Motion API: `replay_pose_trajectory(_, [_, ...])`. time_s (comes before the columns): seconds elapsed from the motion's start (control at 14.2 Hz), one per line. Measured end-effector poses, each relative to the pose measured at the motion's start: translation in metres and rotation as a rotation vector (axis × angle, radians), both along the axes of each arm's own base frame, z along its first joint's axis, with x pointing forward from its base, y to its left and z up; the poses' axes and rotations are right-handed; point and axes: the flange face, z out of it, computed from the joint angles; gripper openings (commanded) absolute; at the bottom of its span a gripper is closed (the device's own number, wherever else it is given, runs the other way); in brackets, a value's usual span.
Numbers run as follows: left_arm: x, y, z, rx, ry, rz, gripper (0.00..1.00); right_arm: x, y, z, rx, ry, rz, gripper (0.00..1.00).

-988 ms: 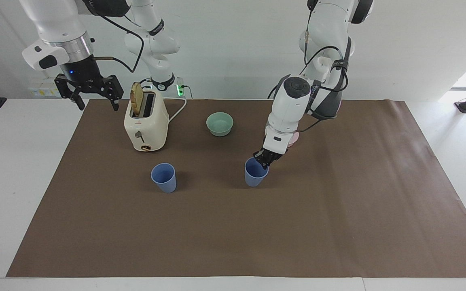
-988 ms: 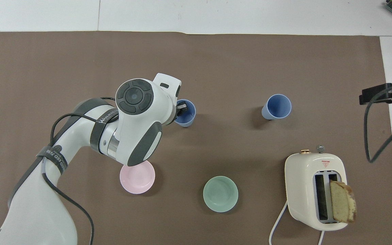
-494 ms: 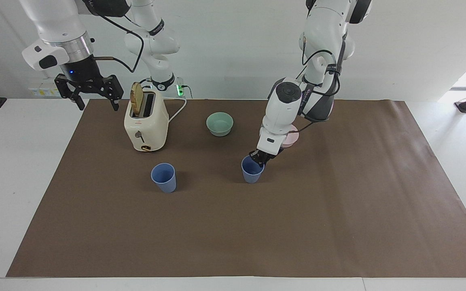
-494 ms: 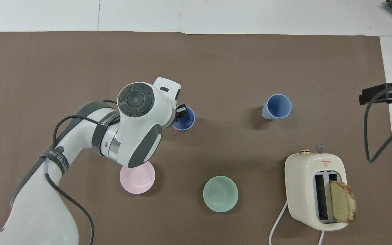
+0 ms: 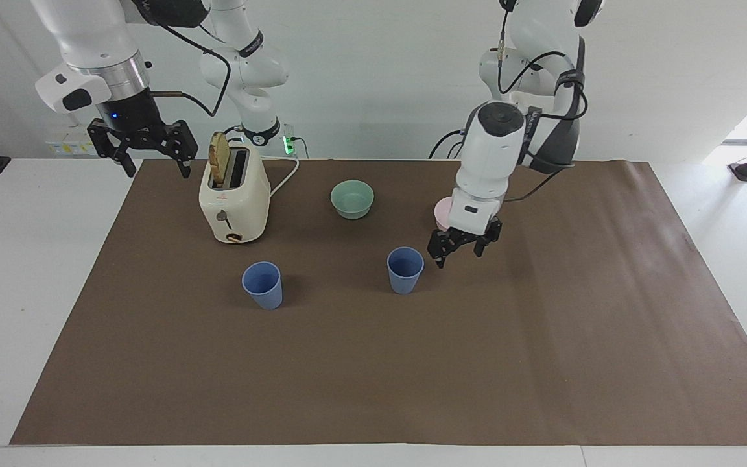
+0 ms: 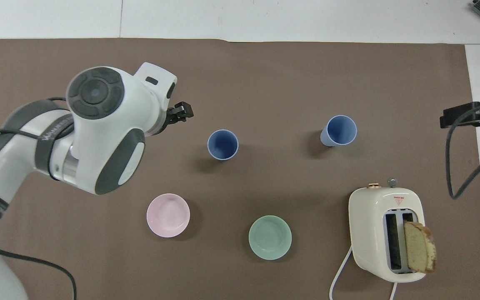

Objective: Stack blue cups with both arms
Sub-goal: 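Open the left gripper and withdraw it while the right gripper moves out, then reach the right gripper to the other blue cup and grasp it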

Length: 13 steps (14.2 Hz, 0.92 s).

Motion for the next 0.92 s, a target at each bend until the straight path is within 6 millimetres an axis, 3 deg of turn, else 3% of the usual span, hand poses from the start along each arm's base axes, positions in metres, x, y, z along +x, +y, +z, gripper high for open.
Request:
replay_pose_trajectory(0.21, [0.001, 0.063, 0.039, 0.038, 0.011, -0.086, 1.0, 0.0, 0.0, 0.0, 0.0, 0.0, 0.001, 1.0])
replay_pose_trajectory(0.49, [-0.004, 0.124, 0.066, 0.06, 0.044, -0.214, 1.0, 0.001, 0.006, -0.005, 0.046, -0.004, 0.005, 1.0])
replay_pose_trajectory(0.92, [-0.023, 0.197, 0.099, 0.071, 0.096, -0.374, 1.0, 0.019, 0.012, -0.079, 0.061, -0.012, 0.01, 1.0])
